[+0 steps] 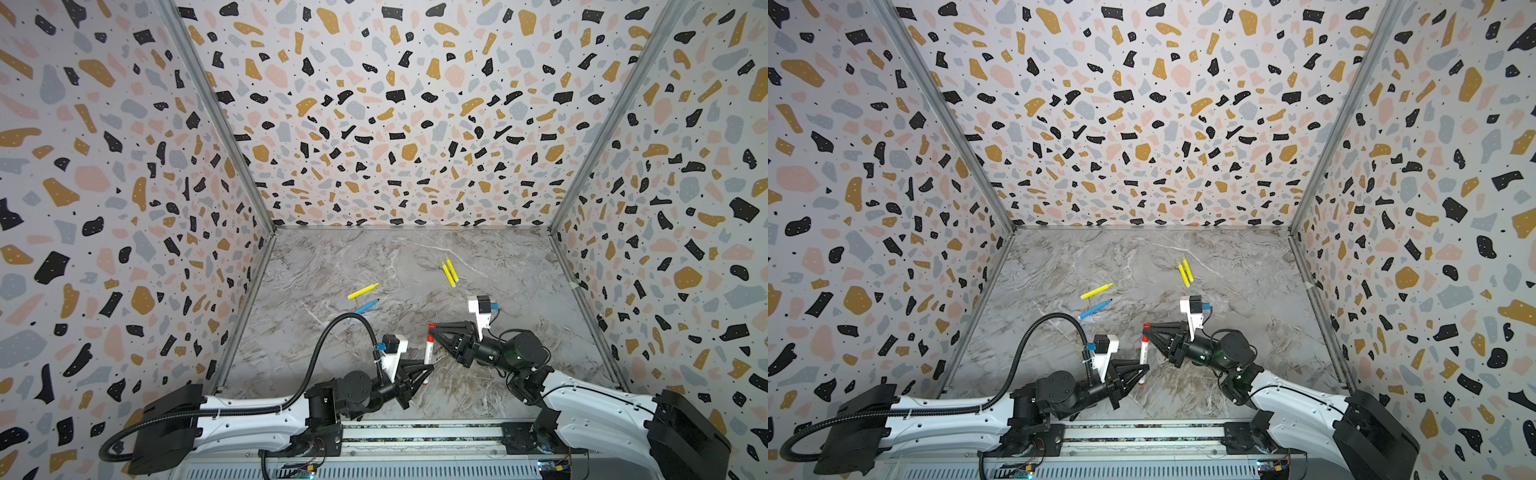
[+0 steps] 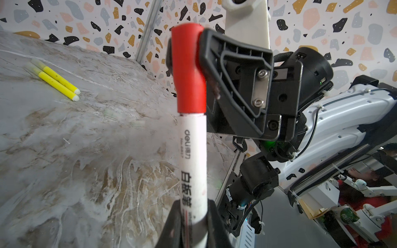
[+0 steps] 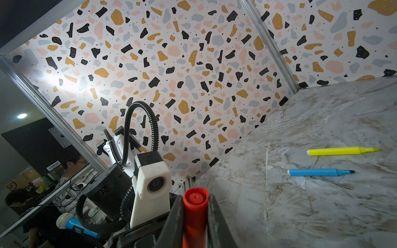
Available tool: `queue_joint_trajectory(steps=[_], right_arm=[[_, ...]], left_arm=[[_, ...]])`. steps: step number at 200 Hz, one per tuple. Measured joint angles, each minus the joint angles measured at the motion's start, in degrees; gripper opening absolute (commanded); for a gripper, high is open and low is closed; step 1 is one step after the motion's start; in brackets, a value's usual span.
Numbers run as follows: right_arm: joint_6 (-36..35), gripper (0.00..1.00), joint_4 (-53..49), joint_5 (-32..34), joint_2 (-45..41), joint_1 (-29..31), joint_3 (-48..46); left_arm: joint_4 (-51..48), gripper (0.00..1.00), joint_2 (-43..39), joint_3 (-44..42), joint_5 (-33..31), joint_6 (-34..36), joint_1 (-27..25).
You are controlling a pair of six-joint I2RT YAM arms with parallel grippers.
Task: Insert the pens into the pen caps
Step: 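Press the red cap down onto the white marker tip with the right gripper, then take the capped white marker from the left gripper with the right gripper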
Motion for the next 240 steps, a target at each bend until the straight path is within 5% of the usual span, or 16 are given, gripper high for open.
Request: queue_joint_trajectory(steps=[74, 171, 240], right_arm=[[-4.7, 0.0, -5.9, 8.0, -2.4, 6.2, -0.2], [-7.7, 0.0, -1.1, 3.1, -0.4, 6.6, -1.2], [-9.4, 0.0, -4.9, 6.8, -0.2, 9.2, -0.2]], left_arm=[[-6.8, 0.0, -3.5, -0.1, 0.5, 2.8, 0.0], [-9.2, 0.0, -7.9, -0.7, 10.9, 4.1, 3.6], [-12.7, 0.0, -8.5, -0.7, 11.0, 4.7, 4.3]])
